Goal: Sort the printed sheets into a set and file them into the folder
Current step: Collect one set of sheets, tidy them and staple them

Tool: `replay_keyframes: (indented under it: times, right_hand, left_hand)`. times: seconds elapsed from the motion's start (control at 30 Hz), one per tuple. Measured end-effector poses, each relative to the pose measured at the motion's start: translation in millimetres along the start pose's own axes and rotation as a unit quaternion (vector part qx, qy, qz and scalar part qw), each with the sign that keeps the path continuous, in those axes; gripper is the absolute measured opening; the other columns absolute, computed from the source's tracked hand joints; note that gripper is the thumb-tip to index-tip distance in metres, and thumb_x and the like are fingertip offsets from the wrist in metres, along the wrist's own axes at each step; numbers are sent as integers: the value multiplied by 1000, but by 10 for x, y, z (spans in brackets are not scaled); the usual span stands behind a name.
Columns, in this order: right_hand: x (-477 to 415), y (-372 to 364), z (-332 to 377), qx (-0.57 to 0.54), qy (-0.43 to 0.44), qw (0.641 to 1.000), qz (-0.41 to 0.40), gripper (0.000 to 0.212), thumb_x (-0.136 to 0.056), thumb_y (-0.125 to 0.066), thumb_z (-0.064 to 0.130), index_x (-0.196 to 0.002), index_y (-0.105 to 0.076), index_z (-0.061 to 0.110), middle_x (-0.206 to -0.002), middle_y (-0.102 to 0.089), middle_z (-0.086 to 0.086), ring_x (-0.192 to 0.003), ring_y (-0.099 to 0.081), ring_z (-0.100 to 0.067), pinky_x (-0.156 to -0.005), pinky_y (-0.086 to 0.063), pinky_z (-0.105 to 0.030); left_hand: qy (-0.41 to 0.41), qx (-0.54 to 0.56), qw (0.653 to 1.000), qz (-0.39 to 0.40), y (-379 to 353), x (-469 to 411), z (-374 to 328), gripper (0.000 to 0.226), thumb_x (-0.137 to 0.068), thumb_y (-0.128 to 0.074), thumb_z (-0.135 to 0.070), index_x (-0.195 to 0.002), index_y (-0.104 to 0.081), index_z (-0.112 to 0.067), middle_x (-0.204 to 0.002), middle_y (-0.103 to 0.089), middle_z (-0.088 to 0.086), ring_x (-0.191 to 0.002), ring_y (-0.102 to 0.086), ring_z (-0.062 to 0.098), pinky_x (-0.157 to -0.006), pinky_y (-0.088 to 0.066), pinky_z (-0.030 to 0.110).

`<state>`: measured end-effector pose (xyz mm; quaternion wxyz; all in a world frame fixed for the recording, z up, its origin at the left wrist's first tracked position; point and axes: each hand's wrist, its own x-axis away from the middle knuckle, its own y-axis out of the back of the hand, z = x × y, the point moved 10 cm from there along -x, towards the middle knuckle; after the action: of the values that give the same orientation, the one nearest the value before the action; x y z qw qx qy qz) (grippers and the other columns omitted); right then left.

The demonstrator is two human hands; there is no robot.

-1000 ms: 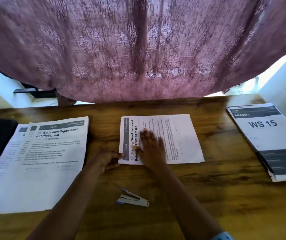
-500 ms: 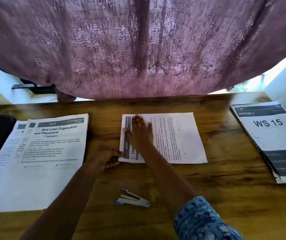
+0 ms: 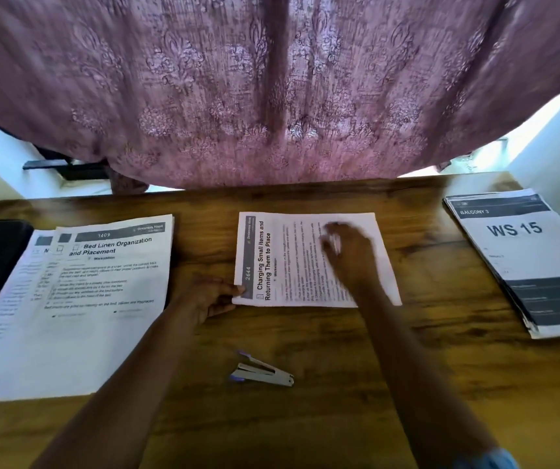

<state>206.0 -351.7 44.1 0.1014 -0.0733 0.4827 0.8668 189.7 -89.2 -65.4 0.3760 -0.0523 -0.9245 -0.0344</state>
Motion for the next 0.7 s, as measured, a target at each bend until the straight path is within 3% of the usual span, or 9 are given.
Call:
replay_keyframes:
  times: [0.03, 0.1, 0.17, 0.3, 0.53, 0.63, 0.7]
  right_hand:
    - [240, -164, 300, -41, 35, 995, 80, 22, -92, -57, 29, -110, -63, 17, -112, -65, -3, -100, -60, -17, -91, -50, -39]
    - [790, -530, 747, -47, 65, 963, 257, 29, -88, -61, 37, -112, -60, 22, -114, -60, 2, -101, -55, -11, -90, -49, -36]
    - [1166, -747, 900, 2, 81, 939, 333, 46, -84, -64, 46, -122, -53, 24, -125, -51, 3, -112, -48, -14, -95, -44, -32]
    - [1491, -897, 952, 67, 108, 930, 344, 70, -74, -73, 50, -129, -43, 21, -131, -45, 0, -118, -45, -17, -90, -40, -30]
    - [1556, -886, 1024, 62, 87, 951, 291, 46, -85, -64, 41, -124, -49, 22, -122, -57, 0, -105, -55, -16, -78, -41, -25]
    - [1524, -799, 1042, 53, 69, 964, 252, 35, -89, -56, 41, -114, -56, 17, -110, -62, -3, -95, -59, -20, -71, -37, -27]
    - [1501, -755, 1026, 66, 45, 971, 225, 27, -91, -51, 42, -104, -59, 18, -100, -65, -1, -87, -60, -17, -69, -43, -28]
  left_hand:
    - [-2, 0, 1000, 2, -2, 8, -1, 20, -80, -75, -5, -97, -65, -6, -90, -70, 6, -82, -66, 16, -54, -57, 20]
    - [-9, 3, 1000, 5, 5, 29, 8, 19, -81, -73, -5, -98, -65, -4, -90, -69, 7, -81, -66, 16, -52, -56, 20]
    - [-21, 6, 1000, 3, 39, 52, 33, 17, -83, -72, -6, -98, -65, -4, -90, -69, 6, -81, -65, 16, -54, -56, 19]
    - [-59, 20, 998, -28, 194, 116, 104, 8, -82, -72, -6, -87, -65, -6, -85, -70, 5, -76, -67, 16, -55, -57, 20]
    - [-121, -10, 990, -72, 348, 185, 172, 8, -80, -75, -9, -80, -67, -9, -90, -72, 9, -74, -68, 17, -60, -55, 25]
    - [-126, -1, 990, -67, 326, 218, 193, 9, -81, -74, -8, -80, -65, -7, -90, -71, 9, -71, -67, 15, -54, -54, 20]
    - [-135, 2, 988, -69, 314, 260, 184, 9, -81, -74, -8, -80, -66, -6, -87, -71, 7, -70, -68, 14, -52, -52, 17]
